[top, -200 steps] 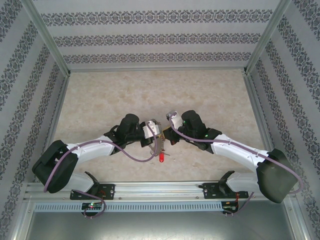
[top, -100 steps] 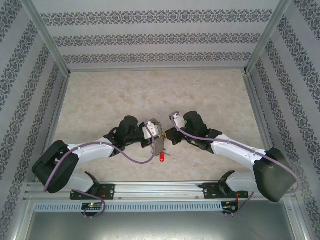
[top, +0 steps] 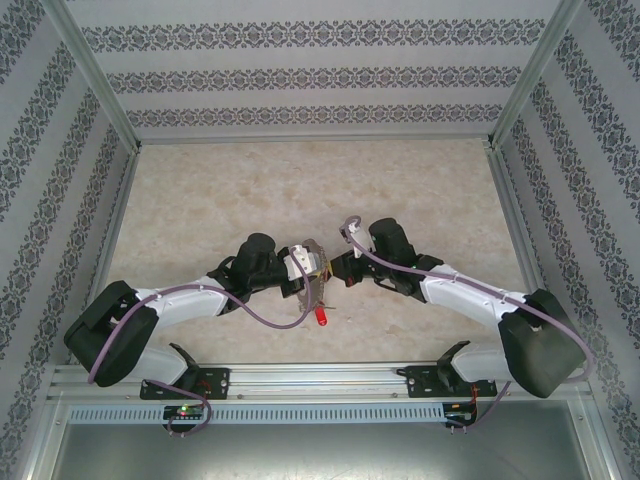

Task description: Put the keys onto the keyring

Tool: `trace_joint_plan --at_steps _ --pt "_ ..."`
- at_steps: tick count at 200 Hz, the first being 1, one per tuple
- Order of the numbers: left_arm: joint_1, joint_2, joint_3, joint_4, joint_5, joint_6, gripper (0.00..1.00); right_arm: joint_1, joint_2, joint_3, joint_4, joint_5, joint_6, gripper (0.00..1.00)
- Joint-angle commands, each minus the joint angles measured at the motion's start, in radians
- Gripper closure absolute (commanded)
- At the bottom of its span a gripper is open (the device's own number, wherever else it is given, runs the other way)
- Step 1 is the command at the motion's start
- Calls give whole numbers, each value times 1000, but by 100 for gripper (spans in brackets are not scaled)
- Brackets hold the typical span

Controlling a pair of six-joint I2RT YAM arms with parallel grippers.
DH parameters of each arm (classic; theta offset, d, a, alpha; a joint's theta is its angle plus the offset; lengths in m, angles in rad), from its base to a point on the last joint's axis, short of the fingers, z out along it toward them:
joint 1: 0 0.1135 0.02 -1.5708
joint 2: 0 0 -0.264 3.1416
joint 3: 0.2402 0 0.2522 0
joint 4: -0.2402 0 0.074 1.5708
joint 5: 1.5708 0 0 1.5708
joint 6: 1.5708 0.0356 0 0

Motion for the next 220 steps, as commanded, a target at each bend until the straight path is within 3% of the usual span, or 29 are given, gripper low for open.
trace_joint_plan --at_steps 1,45,87,98,118,159,180,220 --pt "-10 -25 15 1 65 20 100 -26 -44 8 21 -13 3 100" --pt "-10 -9 36 -27 67 31 100 -10 -57 28 -4 -95 -22 100" --pt "-11 -16 41 -41 39 24 100 7 -50 25 -31 -31 -39 100" --pt "-11 -21 41 -49 33 19 81 7 -54 27 -49 18 -35 100" --pt "-11 -41 32 -55 31 6 71 0 -51 23 -79 73 -20 100" --pt "-10 -121 -7 -70 36 -46 57 6 -64 -4 -69 65 7 100" --pt "-8 -185 -42 -71 -15 -116 46 17 -79 -15 -74 55 27 100" --pt "-2 -282 -72 -133 -130 -210 43 48 -96 -79 -118 44 106 100"
